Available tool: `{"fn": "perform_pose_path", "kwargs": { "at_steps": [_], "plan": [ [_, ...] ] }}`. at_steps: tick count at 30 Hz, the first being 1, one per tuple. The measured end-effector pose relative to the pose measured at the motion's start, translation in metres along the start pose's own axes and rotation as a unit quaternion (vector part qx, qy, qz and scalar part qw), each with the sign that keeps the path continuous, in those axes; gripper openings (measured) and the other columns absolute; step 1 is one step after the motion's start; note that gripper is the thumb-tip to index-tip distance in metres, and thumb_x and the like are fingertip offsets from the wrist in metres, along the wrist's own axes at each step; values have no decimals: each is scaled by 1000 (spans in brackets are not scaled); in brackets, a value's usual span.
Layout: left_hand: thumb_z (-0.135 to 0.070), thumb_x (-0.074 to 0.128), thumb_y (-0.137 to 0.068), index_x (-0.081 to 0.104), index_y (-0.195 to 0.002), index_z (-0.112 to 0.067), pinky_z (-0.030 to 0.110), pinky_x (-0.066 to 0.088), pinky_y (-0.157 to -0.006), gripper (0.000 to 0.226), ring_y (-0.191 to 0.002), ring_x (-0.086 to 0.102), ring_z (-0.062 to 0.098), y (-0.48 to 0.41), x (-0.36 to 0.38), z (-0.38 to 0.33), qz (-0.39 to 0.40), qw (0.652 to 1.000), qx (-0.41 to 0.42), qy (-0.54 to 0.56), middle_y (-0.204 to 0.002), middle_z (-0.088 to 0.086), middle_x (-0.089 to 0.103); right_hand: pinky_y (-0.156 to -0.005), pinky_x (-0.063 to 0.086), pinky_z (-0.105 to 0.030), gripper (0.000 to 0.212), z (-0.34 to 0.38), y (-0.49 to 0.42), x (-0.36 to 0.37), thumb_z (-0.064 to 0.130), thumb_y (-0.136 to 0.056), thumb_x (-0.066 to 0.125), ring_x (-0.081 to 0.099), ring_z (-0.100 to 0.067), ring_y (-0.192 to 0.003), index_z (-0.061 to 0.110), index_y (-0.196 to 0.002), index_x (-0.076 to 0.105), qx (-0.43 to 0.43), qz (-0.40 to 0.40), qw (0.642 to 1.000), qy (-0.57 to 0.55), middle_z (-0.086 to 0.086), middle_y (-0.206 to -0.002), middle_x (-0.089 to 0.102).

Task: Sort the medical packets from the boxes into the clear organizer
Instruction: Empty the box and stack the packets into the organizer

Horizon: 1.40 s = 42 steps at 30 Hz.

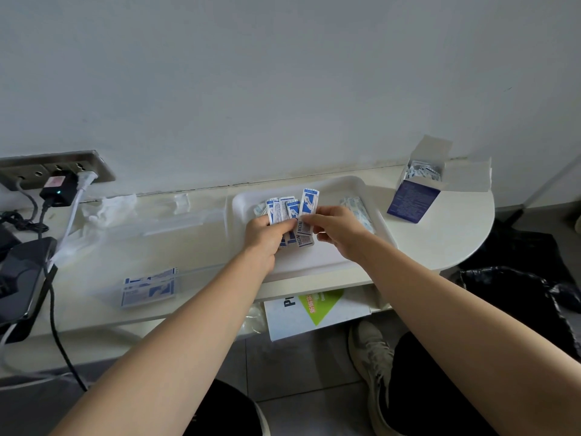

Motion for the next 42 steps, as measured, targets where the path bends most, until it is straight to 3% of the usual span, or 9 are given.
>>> {"fn": "perform_pose_path", "kwargs": {
  "at_steps": [3, 7, 12, 20, 28, 31, 34, 36, 42],
  "plan": [
    [-2, 71, -82, 68, -94, -15, 28, 55, -66, 18, -76, 67, 20, 0, 4, 0, 15, 1000, 2, -7, -90, 7, 70, -66, 43, -23, 18, -1, 2, 0, 16, -90, 64, 49, -8, -64, 5, -103, 69, 0, 6, 1000, 5, -2, -78, 62],
    [-7, 71, -82, 69, -85, -20, 39, 55, -82, 14, -87, 68, 29, -1, 3, 0, 2, 1000, 7, -17, -94, 10, 72, -66, 43, -22, 17, -2, 3, -1, 16, -89, 65, 50, -9, -66, 7, -103, 69, 2, 11, 1000, 26, -1, -79, 62],
    [-7, 51, -91, 66, -83, -16, 49, 52, -89, 19, -91, 66, 34, -1, 7, -2, 4, 1000, -13, -1, -102, 19, 70, -62, 41, -21, 15, 1, 2, -6, 15, -89, 65, 46, -10, -64, 7, -100, 69, -5, -15, 1000, 3, -3, -80, 63],
    [-13, 55, -96, 67, -91, -17, 42, 52, -81, 13, -80, 63, 25, 5, 23, -3, 71, 997, 14, -4, -93, 9, 68, -66, 43, -22, 18, 3, 8, -6, 18, -89, 66, 48, -10, -68, 8, -103, 70, 5, 22, 999, 47, 2, -76, 62],
    [-25, 39, -102, 58, -102, -24, 31, 45, -77, 20, -84, 61, 19, 16, 47, -3, 156, 984, 15, -86, -97, 5, 64, -58, 39, -17, 18, 29, 16, -11, 18, -94, 58, 50, -9, -64, 7, -92, 72, -92, 15, 980, 177, -1, -76, 64],
    [-27, 53, -95, 55, -120, -21, 33, 45, -85, 26, -96, 56, 18, 8, 32, -7, 85, 982, 66, -156, -112, 5, 57, -58, 40, -28, 20, 43, 19, -26, 19, -93, 57, 55, -17, -64, 13, -80, 69, -155, -52, 936, 312, 1, -70, 63],
    [-19, 67, -85, 53, -126, -24, 27, 42, -83, 44, -83, 52, 7, 4, 14, -14, 13, 951, 143, -272, -117, 5, 48, -61, 39, -31, 19, 50, 25, -27, 22, -92, 55, 57, -27, -84, 13, -93, 72, -231, -107, 811, 526, -7, -84, 67],
    [-15, 72, -80, 57, -123, -24, 26, 43, -83, 46, -83, 53, 13, 3, 12, -11, 11, 923, 173, -343, -115, 8, 51, -68, 38, -32, 20, 40, 26, -16, 23, -93, 54, 52, -27, -94, 15, -99, 72, -260, -87, 769, 577, -7, -90, 66],
    [-11, 69, -78, 71, -102, -25, 22, 42, -77, 29, -88, 59, 16, 3, 15, 8, 33, 878, 190, -437, -109, 7, 62, -74, 42, -33, 22, 11, 26, -9, 25, -88, 59, 51, -27, -103, 20, -105, 71, -227, -39, 777, 586, -6, -99, 60]
  ]
}}
Point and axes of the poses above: each hand's wrist, its own y-axis away from the middle knuckle, its own x-axis out of the palm, z = x × y, the point moved 7 cm from there along -y, towards the middle knuckle
